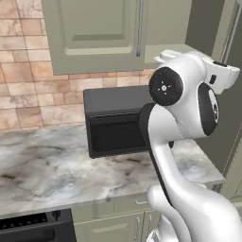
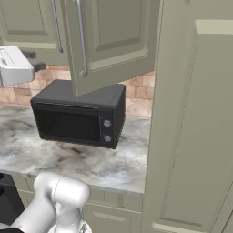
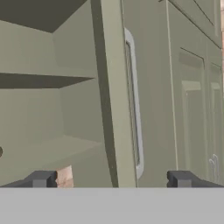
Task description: Open the cabinet and move the ladle to the pot. Then close the cabinet.
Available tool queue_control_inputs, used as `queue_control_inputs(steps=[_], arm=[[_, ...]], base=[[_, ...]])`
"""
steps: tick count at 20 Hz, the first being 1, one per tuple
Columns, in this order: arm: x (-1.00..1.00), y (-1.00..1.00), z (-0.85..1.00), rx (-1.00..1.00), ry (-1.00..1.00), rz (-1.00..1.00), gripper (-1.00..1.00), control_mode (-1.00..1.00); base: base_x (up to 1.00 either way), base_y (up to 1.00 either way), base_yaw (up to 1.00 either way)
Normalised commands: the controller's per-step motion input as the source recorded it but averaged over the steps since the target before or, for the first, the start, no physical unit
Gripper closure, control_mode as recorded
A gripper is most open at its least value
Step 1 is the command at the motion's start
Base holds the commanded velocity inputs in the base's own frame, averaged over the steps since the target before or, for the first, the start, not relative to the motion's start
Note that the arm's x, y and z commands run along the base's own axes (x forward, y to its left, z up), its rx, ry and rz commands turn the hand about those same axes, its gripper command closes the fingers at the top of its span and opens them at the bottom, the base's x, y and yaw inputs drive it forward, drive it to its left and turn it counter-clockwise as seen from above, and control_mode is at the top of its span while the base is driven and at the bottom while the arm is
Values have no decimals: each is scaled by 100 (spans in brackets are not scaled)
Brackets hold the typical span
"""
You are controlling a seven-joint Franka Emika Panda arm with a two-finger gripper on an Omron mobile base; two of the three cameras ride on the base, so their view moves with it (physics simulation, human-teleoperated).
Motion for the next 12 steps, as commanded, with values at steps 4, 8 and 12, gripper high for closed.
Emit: queue_control_inputs(steps=[4, 8, 12], arm=[[18, 2, -5, 0, -2, 0, -100, -100], [18, 0, -4, 0, 0, 0, -100, -100], [23, 0, -7, 0, 0, 0, -100, -100]], base=[[0, 0, 0], [0, 0, 0], [0, 0, 0]])
